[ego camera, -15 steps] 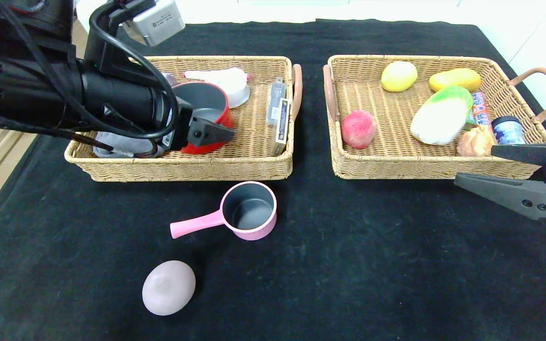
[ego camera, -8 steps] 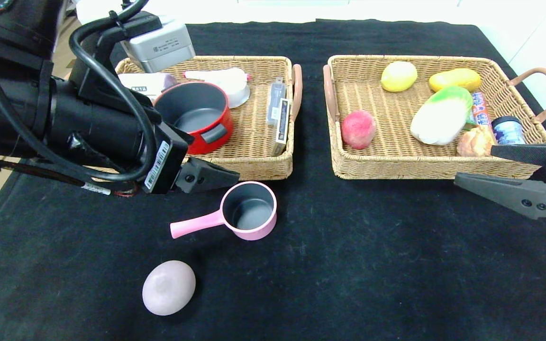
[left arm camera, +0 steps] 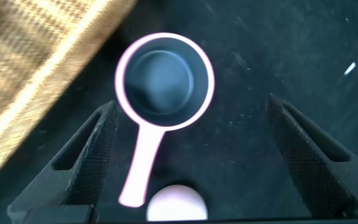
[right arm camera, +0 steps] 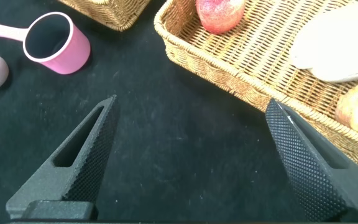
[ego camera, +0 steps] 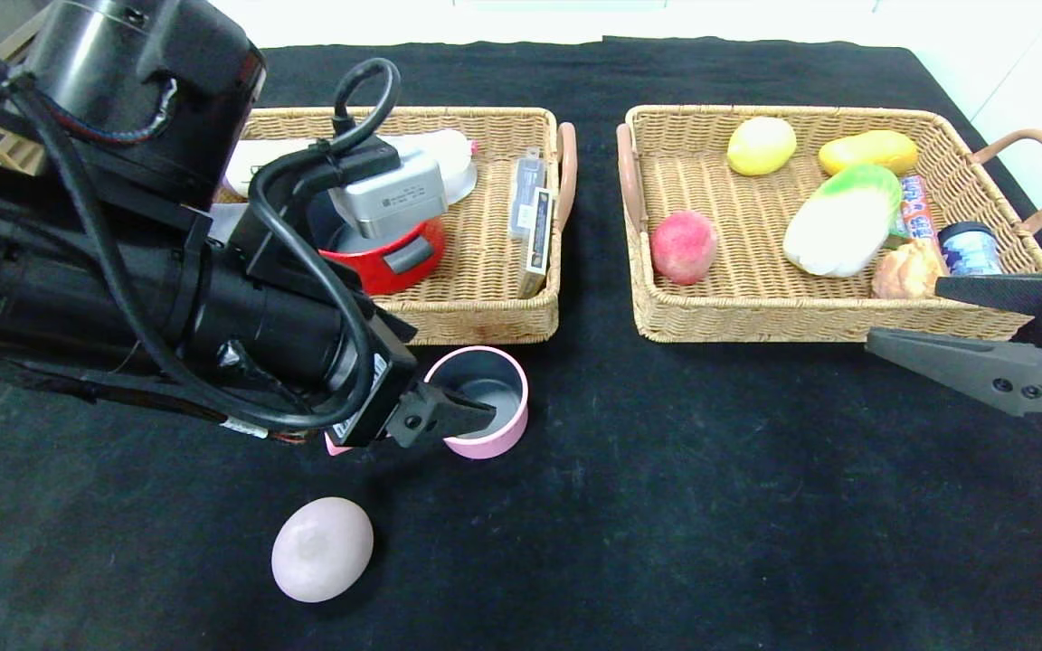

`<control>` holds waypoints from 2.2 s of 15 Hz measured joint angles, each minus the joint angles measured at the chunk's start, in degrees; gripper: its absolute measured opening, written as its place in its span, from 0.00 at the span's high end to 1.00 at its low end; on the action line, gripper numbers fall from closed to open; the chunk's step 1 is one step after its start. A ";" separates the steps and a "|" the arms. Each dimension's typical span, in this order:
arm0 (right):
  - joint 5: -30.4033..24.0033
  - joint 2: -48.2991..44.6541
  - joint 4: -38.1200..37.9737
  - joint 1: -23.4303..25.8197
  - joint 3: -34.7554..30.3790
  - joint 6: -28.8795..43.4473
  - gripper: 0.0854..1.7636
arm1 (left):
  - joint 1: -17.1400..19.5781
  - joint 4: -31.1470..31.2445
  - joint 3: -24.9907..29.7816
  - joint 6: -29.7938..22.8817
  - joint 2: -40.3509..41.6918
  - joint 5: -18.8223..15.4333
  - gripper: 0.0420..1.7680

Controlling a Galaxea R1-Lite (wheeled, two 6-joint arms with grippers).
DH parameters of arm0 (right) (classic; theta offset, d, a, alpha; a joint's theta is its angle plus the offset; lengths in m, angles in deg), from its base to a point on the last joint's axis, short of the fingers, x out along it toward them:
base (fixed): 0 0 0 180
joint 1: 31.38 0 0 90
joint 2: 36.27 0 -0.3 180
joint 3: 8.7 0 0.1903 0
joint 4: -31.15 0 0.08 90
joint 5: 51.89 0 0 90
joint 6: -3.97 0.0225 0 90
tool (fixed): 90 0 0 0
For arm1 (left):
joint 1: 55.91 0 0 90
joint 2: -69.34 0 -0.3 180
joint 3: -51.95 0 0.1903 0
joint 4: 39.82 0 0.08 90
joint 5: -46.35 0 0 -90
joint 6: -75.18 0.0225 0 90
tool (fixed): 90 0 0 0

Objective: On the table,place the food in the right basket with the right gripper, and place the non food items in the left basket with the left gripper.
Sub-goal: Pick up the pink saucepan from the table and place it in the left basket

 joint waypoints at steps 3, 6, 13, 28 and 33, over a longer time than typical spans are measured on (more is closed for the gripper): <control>0.02 0.00 0.05 0.04 0.05 0.09 0.03 | -1.34 -0.11 1.62 -0.62 -1.62 0.02 0.03; 0.00 0.00 0.11 0.09 0.07 0.11 0.03 | -1.73 -0.23 2.34 -0.71 -3.55 0.07 0.03; 0.02 0.00 0.20 0.23 0.16 0.11 0.03 | -2.58 -3.90 2.23 -0.51 -7.96 0.79 0.03; 0.18 -0.52 0.44 1.55 0.60 0.11 0.03 | -6.19 -4.89 2.07 -0.22 -13.58 13.49 0.03; 0.18 -0.52 0.44 1.68 0.62 0.11 0.03 | -7.30 -4.86 1.93 -0.51 -14.65 18.01 0.03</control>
